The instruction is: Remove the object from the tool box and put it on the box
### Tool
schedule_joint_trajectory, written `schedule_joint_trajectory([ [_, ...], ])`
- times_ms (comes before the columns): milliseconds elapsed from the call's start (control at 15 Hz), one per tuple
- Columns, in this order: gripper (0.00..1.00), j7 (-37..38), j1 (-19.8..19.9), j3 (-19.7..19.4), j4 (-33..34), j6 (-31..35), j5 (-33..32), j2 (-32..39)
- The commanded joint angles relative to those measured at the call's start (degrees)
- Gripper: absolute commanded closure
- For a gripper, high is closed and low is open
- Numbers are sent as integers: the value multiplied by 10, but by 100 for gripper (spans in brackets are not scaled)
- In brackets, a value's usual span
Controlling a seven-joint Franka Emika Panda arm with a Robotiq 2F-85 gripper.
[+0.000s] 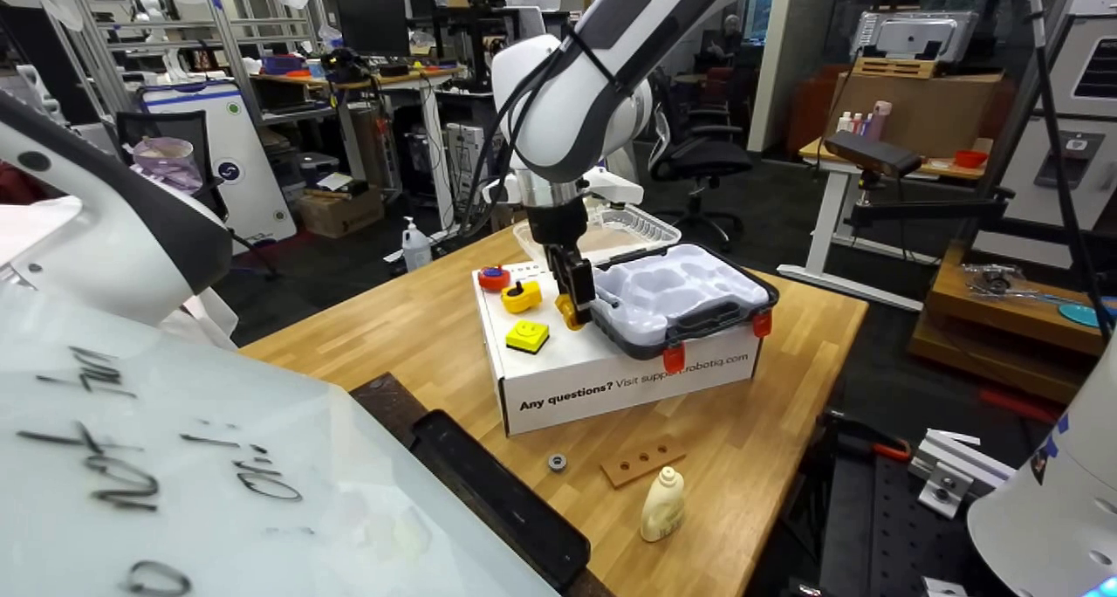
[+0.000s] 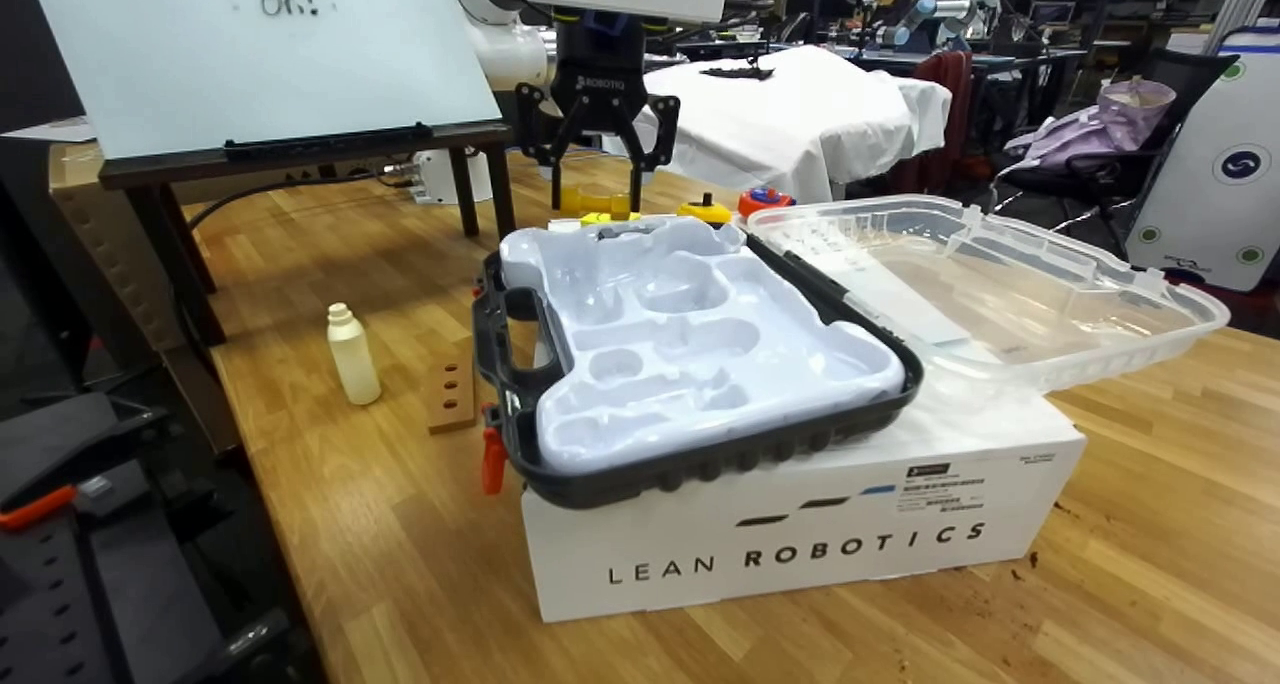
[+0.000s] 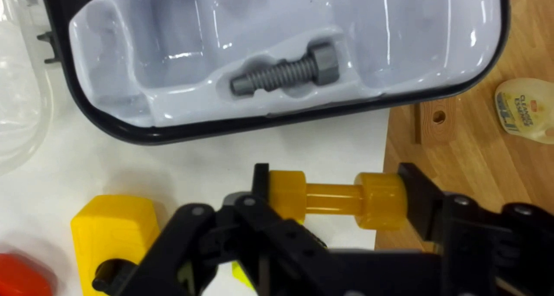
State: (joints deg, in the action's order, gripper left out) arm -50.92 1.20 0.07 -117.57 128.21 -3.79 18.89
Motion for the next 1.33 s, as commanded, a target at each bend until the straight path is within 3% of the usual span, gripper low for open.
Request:
schedule_joint_trajectory([
  [0, 52, -11, 17, 15, 13, -18, 9, 10],
  [600, 52, 8, 17, 20, 26, -19, 8, 45],
  [667, 22, 13, 17, 20, 29, -20, 8, 47],
  [733, 6, 11, 14, 19, 13, -3, -5, 41],
  [800, 21, 12, 14, 19, 15, -2, -6, 43],
  [867, 15, 12, 14, 20, 14, -2, -6, 43],
  [933, 0, 12, 14, 20, 14, -2, -6, 43],
  [1267, 0, 11, 18, 30, -48, 2, 22, -38],
])
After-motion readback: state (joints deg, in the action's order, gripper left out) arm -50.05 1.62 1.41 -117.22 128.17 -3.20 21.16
